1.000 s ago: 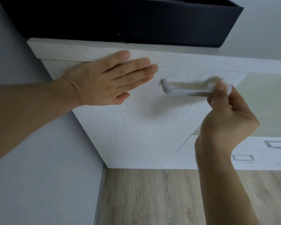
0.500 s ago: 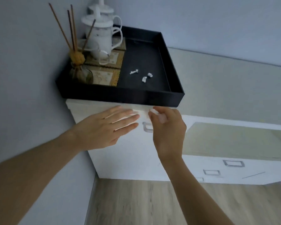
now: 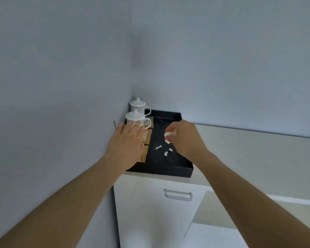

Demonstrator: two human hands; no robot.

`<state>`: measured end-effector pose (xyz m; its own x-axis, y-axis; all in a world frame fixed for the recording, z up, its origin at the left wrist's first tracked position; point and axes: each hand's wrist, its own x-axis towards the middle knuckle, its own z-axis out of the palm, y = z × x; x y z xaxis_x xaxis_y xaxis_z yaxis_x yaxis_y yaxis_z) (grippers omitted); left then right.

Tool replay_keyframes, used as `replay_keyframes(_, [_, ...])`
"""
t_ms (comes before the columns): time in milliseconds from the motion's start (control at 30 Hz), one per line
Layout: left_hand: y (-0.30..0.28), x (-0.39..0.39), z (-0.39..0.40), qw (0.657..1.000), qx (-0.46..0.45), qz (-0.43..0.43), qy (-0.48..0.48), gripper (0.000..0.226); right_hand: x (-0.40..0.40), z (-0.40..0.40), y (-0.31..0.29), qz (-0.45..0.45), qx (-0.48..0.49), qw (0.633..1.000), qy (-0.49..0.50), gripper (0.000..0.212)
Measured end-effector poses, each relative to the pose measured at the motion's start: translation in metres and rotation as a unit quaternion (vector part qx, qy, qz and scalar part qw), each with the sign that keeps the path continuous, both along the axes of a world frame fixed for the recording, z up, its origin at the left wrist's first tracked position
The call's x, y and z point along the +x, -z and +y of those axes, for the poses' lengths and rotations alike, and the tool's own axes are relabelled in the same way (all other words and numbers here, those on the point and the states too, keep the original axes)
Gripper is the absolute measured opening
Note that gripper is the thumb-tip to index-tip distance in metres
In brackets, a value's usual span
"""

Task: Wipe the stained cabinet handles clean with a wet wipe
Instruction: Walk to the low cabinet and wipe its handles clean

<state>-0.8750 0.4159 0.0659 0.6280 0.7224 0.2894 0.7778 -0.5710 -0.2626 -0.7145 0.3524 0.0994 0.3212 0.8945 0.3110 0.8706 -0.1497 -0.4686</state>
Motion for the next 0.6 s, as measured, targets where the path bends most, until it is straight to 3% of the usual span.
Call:
replay_keyframes(300, [-0.058,-0.017,-0.067,0.988,0.034,0.009,-0.150,0.055,-0.022,-0.012,-0.070,-0.092,0.008,0.980,-0.176,0.017])
replay_keyframes(600, [-0.060,-0.084,-0.238,0.914,0.009,0.039,-0.403,0.059,-0.099,-0.101,-0.067,-0.115,0.009,0.897,-0.427,0.017])
